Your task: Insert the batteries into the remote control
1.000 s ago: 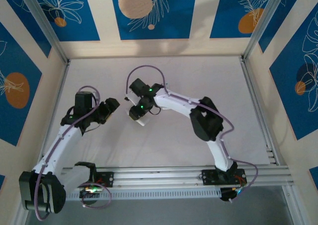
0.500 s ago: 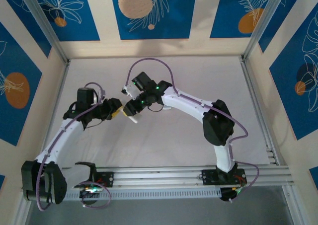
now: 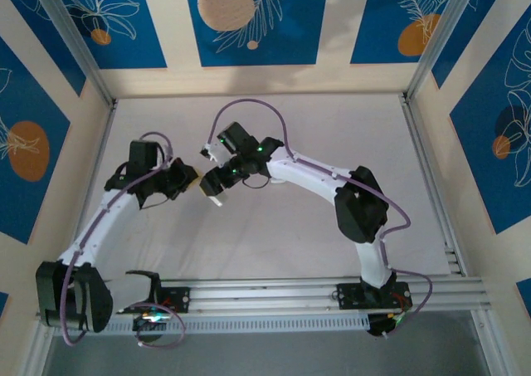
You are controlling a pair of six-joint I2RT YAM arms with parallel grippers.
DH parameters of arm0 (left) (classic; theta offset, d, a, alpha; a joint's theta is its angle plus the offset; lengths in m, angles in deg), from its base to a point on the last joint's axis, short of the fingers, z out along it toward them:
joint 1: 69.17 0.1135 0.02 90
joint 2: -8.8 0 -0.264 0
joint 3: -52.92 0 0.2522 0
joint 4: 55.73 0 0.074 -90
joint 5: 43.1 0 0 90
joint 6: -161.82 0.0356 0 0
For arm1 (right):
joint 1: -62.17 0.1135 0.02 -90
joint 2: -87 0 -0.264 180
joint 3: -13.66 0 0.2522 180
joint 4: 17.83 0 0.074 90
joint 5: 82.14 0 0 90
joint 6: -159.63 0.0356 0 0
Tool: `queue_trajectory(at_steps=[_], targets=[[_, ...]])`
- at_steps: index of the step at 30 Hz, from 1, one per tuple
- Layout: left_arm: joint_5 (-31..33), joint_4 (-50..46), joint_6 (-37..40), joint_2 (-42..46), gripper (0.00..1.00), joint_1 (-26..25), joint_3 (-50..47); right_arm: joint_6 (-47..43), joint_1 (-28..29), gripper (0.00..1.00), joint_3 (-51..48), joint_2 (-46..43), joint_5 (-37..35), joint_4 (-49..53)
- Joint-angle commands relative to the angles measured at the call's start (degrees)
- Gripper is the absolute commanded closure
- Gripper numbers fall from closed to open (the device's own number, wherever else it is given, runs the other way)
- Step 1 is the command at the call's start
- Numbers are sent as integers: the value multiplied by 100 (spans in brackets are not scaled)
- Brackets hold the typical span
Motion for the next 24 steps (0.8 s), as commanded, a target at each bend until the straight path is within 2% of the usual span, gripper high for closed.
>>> queue_trajectory(at_steps=[1,4,6,9,14,21,24], targets=[[1563,-1086,740,-508,100,-65,731,394,-222,32,-574,-918,0,-292],[2661,-1777,1108,-1056,100,-421,1570,695,-520,31,-1459,-1673,-177,-618],[3130,-2030,1172,-1502,100,-611,2032,864,-711,30,-1965,-2106,-345,-706],[3251,-2590,1250,-2492,98,-861,2914,1055,-988,30,-2483,-2619,-386,-625],[3731,-4074,1531,-4267,98,-1428,4635,1313,-1172,30,-3057,-3304,-416,-628],[4410,-4842,940,-5420,97,-1789,5755,1382,-1192,30,-3417,-3951,-489,-559],[4430,-5025,564,-5765,90,-1836,6186,1425,-1191,30,-3600,-4147,-457,-583]])
